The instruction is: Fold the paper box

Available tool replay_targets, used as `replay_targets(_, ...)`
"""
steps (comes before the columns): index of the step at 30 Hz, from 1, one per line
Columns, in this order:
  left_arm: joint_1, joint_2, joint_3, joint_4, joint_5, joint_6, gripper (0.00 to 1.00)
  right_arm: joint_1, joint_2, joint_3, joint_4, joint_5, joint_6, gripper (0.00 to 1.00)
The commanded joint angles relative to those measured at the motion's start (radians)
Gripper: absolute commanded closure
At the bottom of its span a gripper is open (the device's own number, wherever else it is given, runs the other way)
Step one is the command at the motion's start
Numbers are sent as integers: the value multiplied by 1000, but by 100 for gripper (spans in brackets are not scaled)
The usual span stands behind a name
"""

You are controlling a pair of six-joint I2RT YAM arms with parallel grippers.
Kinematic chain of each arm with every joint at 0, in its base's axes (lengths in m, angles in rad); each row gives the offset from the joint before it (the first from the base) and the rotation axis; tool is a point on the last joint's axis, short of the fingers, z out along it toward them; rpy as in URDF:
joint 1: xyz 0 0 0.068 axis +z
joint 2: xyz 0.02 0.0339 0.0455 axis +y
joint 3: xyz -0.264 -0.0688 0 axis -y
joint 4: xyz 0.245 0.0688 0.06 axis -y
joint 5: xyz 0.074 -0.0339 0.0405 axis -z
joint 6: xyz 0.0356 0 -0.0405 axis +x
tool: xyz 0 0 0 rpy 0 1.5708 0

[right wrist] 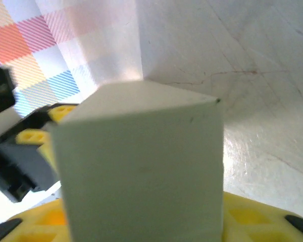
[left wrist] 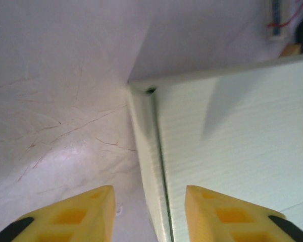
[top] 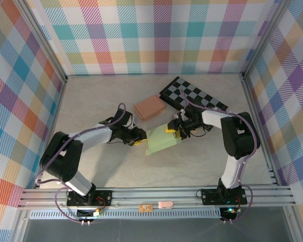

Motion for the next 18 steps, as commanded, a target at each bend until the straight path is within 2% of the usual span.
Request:
replay_targets(1, 8, -130, 42, -14, -66, 140, 56, -13, 2, 15, -59, -41, 135, 53)
replay_targets(3, -13, -193, 43, -4, -67, 247, 56, -24, -2, 19, -118, -47, 197, 56)
replay_targets(8, -143, -308, 50, -79, -99, 595, 53, -60, -2, 28, -302, -63, 302, 61)
replay_targets(13, -233, -308, 119, -209, -131, 782, 49, -85, -12, -12, -347, -102, 431, 61)
replay_targets(18, -283, -255, 177, -316, -184, 904, 45, -95, 10, 7, -403, -109, 472, 61)
